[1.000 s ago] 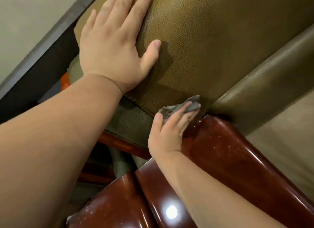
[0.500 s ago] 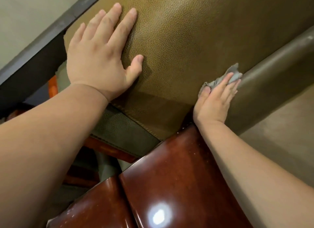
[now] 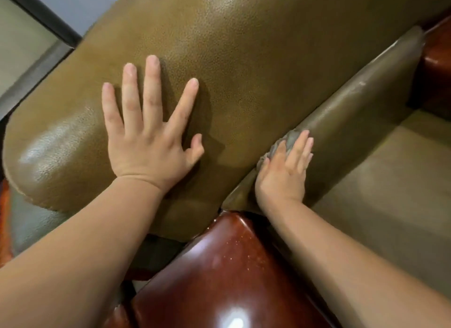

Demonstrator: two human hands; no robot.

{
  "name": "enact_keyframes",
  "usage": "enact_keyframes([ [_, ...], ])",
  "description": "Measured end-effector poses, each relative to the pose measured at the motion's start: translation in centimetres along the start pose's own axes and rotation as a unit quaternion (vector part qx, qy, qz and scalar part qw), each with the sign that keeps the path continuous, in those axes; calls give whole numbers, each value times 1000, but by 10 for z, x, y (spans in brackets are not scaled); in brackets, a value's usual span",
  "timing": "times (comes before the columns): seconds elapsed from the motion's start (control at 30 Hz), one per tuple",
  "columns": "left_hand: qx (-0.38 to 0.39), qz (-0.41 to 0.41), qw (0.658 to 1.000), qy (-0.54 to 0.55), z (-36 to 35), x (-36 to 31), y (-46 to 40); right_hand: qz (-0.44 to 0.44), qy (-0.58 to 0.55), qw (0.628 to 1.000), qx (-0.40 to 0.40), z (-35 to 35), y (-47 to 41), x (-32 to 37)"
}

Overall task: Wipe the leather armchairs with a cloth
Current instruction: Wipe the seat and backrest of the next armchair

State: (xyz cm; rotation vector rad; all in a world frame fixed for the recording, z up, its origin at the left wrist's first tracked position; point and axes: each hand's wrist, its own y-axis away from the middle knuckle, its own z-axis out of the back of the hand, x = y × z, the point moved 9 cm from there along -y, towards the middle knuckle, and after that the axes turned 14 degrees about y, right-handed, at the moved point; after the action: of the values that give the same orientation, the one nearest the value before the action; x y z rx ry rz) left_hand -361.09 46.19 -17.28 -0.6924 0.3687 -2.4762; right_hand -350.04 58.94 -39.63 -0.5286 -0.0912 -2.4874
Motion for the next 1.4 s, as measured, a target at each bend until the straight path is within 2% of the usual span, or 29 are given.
enact_keyframes([
  [0.1,-34,12,999,6,-6,-4,1,144,33,988,47,-21,59,20],
  [0.17,-49,8,999,5,-7,-6,1,191,57,978,56,-22,42,9],
  [0.2,-54,5,998,6,-8,-6,1,167,67,983,44,-16,14,-5],
  [0.3,-74,5,997,13,-12,-8,-3,-29,79,996,27,14,-85,-68],
  [0.37,-78,1,997,7,-17,-9,-6,-73,54,995,51,20,-109,-78],
  [0.43,-59,13,998,6,-19,-9,-5,-5,70,996,50,11,-81,-56],
  [0.53,-9,78,996,47,-10,-33,-6,173,100,975,96,-6,-8,-28],
  [0.6,57,31,995,74,-16,-79,-23,205,109,965,119,1,-20,-38],
  [0.67,97,-70,991,61,-26,-127,-54,144,134,973,125,21,-82,-68],
  [0.77,107,-133,985,23,-52,-175,-100,46,123,990,56,57,-170,-115],
  [0.87,131,-211,968,-21,-98,-229,-113,24,77,997,5,58,-169,-117],
  [0.97,119,-183,976,24,-126,-257,-110,153,61,986,-1,34,-121,-100],
  [1.03,100,-165,980,52,-136,-268,-107,190,106,976,-5,33,-146,-130],
  [1.13,69,-193,978,45,-152,-281,-104,73,131,989,-7,57,-246,-210],
  [1.23,91,-243,965,48,-167,-294,-99,32,67,997,20,60,-267,-221],
  [1.4,104,-255,959,66,-174,-299,-99,221,94,971,21,43,-191,-167],
])
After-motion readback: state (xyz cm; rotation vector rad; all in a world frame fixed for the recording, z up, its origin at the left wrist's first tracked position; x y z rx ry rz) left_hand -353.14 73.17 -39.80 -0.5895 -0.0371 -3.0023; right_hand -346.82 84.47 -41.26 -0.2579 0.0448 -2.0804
